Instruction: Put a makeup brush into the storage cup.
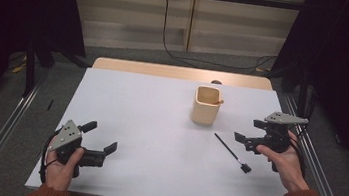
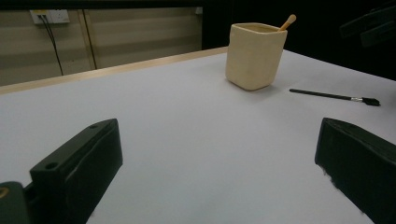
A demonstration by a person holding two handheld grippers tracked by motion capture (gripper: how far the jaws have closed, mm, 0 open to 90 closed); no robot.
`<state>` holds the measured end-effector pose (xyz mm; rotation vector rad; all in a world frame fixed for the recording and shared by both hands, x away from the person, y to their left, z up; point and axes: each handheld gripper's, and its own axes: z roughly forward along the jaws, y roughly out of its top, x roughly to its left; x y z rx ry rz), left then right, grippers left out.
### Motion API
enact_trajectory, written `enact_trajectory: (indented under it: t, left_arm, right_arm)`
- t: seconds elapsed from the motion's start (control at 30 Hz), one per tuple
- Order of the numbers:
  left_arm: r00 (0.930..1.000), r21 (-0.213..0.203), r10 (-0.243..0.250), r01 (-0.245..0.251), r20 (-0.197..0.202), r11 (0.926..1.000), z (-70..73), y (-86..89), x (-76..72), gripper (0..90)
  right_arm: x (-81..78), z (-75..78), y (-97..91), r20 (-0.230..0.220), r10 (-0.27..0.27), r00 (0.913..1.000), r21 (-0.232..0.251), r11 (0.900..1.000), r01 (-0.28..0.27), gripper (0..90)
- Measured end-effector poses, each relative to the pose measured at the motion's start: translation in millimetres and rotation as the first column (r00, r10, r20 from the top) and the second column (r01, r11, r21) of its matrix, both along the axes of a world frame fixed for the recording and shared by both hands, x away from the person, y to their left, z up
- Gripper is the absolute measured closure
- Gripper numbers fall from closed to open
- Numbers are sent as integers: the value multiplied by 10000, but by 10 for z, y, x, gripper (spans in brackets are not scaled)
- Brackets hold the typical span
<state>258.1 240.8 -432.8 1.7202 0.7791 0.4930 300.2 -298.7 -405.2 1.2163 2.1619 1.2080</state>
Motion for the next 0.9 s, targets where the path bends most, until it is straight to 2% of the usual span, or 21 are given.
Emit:
enact_trajectory:
  t: [0.2, 0.37, 0.5, 0.67, 0.83, 0.9]
  left_arm:
    - [10000, -10, -50, 50, -40, 10000, -1, -3, 0, 8]
    - [9999, 18, -87, 87, -75, 10000, -7, -13, 7, 7]
    - [10000, -33, -57, 57, -78, 10000, -10, -11, 12, 8]
    - [9999, -18, -80, 79, -101, 10000, -13, -17, 14, 8]
    - [9999, 9, -82, 82, -83, 10000, -18, -25, 19, 8]
    - [9999, 32, -74, 75, -95, 10000, -17, -20, 20, 8]
  right_arm:
    - [35, -6, 29, -916, 489, 9946, -420, 9977, -529, 144]
    - [81, -29, 5, -1748, 701, 9821, -326, 9965, -770, 177]
    - [97, -34, 16, -2317, 873, 9689, -728, 9916, -1068, 204]
    - [141, -35, 39, -3164, 921, 9442, -1222, 9830, -1368, 293]
    - [175, -94, 86, -3901, 1344, 9109, -1654, 9630, -2129, 303]
    - [190, -122, 103, -4264, 1374, 8941, -1819, 9552, -2335, 304]
